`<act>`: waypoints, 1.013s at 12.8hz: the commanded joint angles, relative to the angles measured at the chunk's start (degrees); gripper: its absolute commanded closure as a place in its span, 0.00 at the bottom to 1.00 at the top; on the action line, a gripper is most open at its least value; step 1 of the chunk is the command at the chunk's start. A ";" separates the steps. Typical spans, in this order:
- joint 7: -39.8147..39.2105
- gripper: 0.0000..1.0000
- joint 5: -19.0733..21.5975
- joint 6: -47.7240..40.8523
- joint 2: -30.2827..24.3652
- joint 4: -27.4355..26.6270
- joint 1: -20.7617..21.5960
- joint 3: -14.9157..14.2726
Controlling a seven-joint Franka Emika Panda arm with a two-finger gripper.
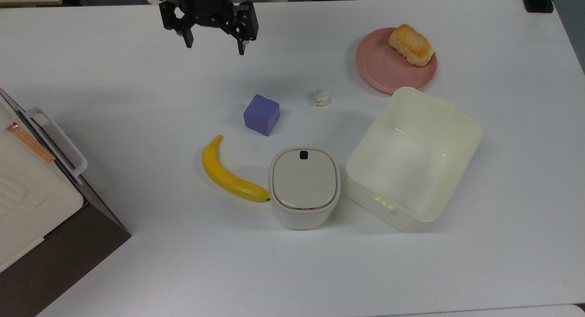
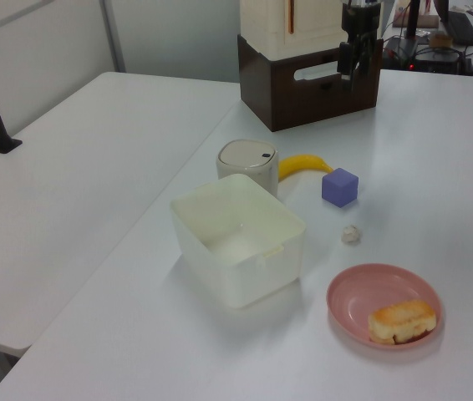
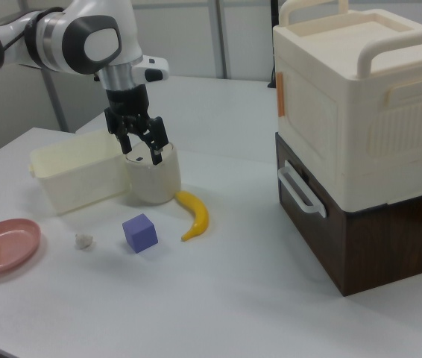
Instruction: Put the bread on the table
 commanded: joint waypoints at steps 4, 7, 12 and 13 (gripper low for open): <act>-0.01 0.00 0.72 -1.94 -0.16 0.52 0.64 -0.08; -0.18 0.00 0.72 -1.94 -0.16 0.52 0.37 -0.08; -0.71 0.00 0.80 -1.85 0.02 0.44 0.37 -0.08; -0.71 0.00 0.80 -1.94 0.02 0.44 0.37 -0.08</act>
